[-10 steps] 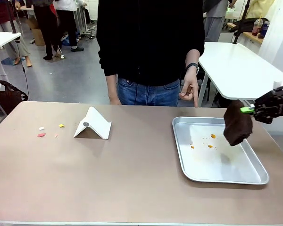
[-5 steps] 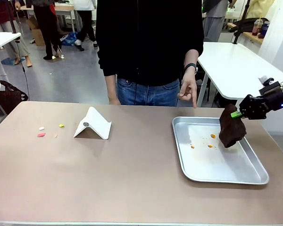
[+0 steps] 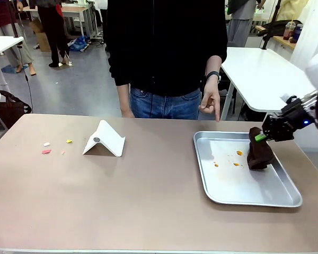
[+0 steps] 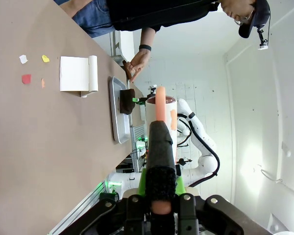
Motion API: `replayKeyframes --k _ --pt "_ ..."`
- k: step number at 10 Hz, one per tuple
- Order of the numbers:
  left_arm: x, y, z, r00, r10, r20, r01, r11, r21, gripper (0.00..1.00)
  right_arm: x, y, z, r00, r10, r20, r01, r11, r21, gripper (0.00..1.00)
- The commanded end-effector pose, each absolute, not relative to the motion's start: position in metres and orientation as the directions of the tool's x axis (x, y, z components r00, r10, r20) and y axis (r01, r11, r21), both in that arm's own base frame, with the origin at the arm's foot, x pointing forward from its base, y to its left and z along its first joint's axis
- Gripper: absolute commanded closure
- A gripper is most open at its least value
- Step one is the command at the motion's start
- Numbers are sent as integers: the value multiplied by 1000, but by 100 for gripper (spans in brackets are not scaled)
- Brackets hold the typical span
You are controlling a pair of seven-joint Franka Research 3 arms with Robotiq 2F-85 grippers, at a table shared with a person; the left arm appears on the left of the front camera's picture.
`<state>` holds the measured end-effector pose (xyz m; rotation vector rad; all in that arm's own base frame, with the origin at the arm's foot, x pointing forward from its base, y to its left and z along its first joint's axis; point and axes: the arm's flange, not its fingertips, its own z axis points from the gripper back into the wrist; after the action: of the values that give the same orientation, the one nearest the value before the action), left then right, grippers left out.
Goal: Clean the surface of the table.
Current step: If a person points to the right, clean the right side of the table with your right hand, and if they point to the left, clean the left side with your left hand.
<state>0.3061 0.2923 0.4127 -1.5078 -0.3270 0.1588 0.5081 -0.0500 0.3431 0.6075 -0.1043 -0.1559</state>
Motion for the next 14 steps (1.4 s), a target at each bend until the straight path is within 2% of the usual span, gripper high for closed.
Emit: replayKeyframes --k 1,7,11,14 --pt "303 292 415 947 295 129 114 68 -991 85 525 -30 334 984 -176 0 147 825 545 87" --pt "303 292 415 947 295 129 114 68 -991 85 526 33 296 990 -77 -115 128 826 549 87" --pt "303 292 415 947 295 129 114 68 -991 85 504 75 298 995 15 -103 51 789 613 87" --pt "303 292 415 947 295 129 114 68 -991 85 483 104 294 989 116 -94 -37 801 597 87"
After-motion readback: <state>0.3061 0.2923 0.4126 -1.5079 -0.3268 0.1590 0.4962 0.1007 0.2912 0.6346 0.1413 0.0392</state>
